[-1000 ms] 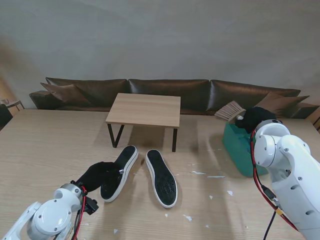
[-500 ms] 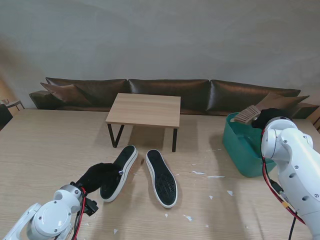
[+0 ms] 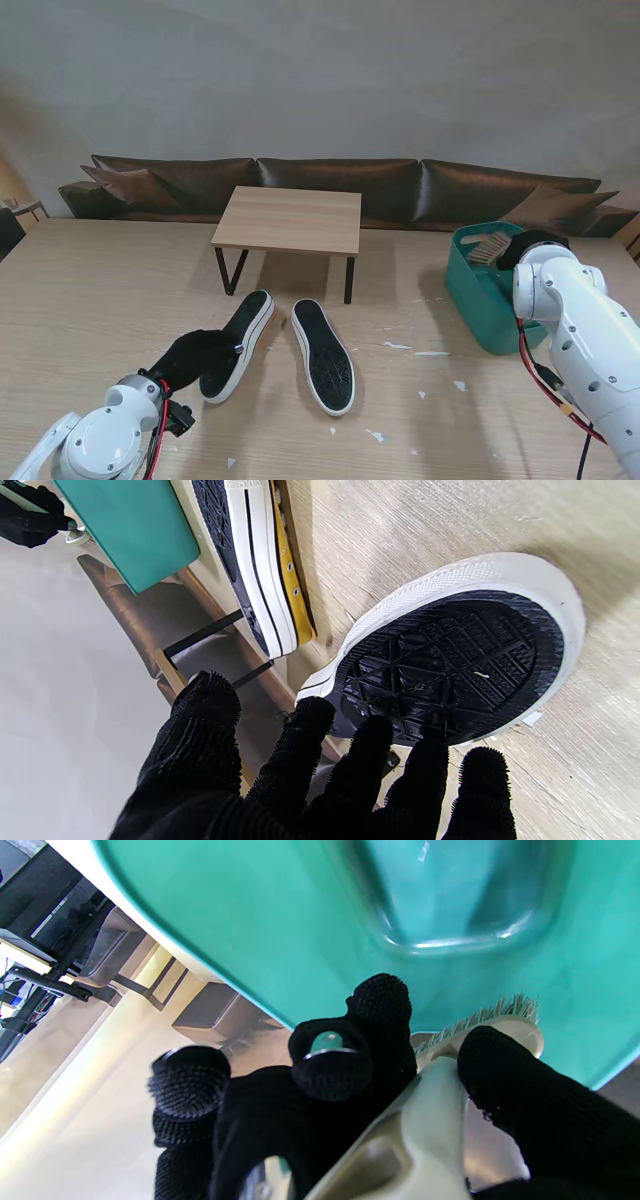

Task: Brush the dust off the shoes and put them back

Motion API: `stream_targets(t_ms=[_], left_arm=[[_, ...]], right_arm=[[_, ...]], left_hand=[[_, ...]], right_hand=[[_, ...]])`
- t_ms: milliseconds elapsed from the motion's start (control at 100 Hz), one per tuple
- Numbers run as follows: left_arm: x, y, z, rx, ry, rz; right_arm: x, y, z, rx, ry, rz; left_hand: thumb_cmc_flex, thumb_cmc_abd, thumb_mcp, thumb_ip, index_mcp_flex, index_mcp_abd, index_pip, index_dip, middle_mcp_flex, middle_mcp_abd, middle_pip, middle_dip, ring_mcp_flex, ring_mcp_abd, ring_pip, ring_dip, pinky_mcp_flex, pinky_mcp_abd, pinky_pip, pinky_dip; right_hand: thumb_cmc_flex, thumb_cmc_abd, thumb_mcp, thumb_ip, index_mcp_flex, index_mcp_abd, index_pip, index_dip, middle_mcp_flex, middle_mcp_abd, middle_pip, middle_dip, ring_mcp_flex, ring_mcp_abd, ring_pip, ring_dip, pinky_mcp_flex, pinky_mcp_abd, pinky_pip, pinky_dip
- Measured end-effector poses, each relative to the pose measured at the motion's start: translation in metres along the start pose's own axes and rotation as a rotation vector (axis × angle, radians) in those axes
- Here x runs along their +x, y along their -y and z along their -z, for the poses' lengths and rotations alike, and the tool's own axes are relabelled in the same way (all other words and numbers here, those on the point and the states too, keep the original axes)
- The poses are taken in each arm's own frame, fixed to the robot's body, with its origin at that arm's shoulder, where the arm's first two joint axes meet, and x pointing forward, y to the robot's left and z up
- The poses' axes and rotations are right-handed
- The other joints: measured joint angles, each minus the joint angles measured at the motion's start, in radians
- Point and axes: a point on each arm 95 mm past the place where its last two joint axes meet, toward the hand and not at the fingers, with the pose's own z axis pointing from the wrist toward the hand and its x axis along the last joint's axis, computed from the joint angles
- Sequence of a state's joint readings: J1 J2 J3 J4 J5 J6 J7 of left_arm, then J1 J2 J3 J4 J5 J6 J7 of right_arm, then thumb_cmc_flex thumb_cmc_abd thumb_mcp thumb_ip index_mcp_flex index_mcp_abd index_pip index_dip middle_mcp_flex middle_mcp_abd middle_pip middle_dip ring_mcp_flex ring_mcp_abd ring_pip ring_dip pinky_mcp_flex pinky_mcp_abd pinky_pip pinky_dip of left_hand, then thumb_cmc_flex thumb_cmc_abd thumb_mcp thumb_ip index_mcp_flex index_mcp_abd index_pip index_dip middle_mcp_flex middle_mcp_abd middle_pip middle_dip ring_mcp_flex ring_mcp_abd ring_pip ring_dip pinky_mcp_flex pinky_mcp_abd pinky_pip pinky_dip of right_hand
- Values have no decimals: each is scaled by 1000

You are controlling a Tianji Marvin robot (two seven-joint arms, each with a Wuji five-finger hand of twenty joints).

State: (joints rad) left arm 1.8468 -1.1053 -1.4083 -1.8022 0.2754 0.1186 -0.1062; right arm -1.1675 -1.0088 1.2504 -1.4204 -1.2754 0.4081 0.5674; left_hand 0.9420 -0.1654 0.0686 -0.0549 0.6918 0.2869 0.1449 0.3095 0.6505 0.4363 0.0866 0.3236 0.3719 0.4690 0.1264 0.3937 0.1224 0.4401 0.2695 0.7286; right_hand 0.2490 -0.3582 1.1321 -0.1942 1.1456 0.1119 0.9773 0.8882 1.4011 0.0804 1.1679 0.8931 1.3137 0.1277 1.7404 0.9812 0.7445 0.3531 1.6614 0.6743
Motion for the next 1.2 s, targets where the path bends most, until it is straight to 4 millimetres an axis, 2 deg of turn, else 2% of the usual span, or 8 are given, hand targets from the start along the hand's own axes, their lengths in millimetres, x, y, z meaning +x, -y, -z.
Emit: stream_targets(t_ms=[80, 290, 400, 460, 560, 720, 980, 1200], left_arm=[[-1, -1, 0, 1, 2, 1], [0, -1, 1, 5, 7, 5], [0, -2, 2, 6, 8, 6], [0, -2, 2, 6, 9, 7], [-1, -2, 3, 7, 10, 7], [-1, -2, 3, 6, 11, 6], [-1, -2, 3, 6, 11, 8], [-2, -3, 3, 6, 14, 6]], right_arm=[[4, 2, -6, 18, 0, 24], [7, 4, -20, 71, 19, 81], [6, 4, -23, 93, 28, 100], [6, 4, -24, 98, 29, 120], [5, 4, -26, 112, 31, 150], [7, 5, -28, 119, 29, 174], [8, 4, -29, 129, 34, 202], [3, -1, -25, 118, 39, 190]], left_hand=[[0, 0, 0, 0, 0, 0, 0, 0, 0, 0, 0, 0, -1, 0, -7, 0, 0, 0, 0, 0], [0, 0, 0, 0, 0, 0, 0, 0, 0, 0, 0, 0, -1, 0, -9, 0, 0, 0, 0, 0], [0, 0, 0, 0, 0, 0, 0, 0, 0, 0, 0, 0, -2, 0, -10, 0, 0, 0, 0, 0], [0, 0, 0, 0, 0, 0, 0, 0, 0, 0, 0, 0, -3, 0, -10, 0, 0, -1, 0, 0], [0, 0, 0, 0, 0, 0, 0, 0, 0, 0, 0, 0, -3, 0, -11, -1, 0, -1, 0, 0], [0, 0, 0, 0, 0, 0, 0, 0, 0, 0, 0, 0, -3, 0, -11, -1, 0, -1, 0, 0], [0, 0, 0, 0, 0, 0, 0, 0, 0, 0, 0, 0, -3, 0, -11, -1, 0, -1, 0, 0], [0, 0, 0, 0, 0, 0, 0, 0, 0, 0, 0, 0, -4, -1, -12, -1, 0, -1, 0, 0]], right_hand=[[0, 0, -1, 0, 0, -3, 0, 2, 0, -1, 0, 0, 0, -3, 0, 0, 0, -27, 0, 0], [-11, 0, -2, 0, 0, -24, 0, 8, 0, -20, -3, 0, 0, -24, -5, 0, 0, -51, 0, -15], [-21, 15, -26, 10, -21, -48, -25, -7, 0, -42, -90, -12, 0, -51, -51, -23, 0, -54, -33, -42], [-21, 16, -30, 10, -45, -55, -40, -28, -1, -49, -153, -14, 0, -60, -97, -50, 0, -78, -67, -47], [-31, 44, -51, 28, -103, -63, -57, -54, -40, -63, -220, -14, -12, -83, -197, -101, 0, -83, -125, -47], [-55, 83, -96, 70, -195, -68, -80, -100, -138, -67, -269, -16, -20, -102, -376, -188, 0, -93, -204, -47], [-90, 79, -148, 80, -300, -57, -85, -139, -272, -65, -273, -53, -21, -116, -607, -281, 0, -106, -290, -47], [-116, 79, -190, 80, -341, -56, -96, -161, -333, -65, -284, -83, -22, -114, -729, -305, 0, -106, -316, -47]])
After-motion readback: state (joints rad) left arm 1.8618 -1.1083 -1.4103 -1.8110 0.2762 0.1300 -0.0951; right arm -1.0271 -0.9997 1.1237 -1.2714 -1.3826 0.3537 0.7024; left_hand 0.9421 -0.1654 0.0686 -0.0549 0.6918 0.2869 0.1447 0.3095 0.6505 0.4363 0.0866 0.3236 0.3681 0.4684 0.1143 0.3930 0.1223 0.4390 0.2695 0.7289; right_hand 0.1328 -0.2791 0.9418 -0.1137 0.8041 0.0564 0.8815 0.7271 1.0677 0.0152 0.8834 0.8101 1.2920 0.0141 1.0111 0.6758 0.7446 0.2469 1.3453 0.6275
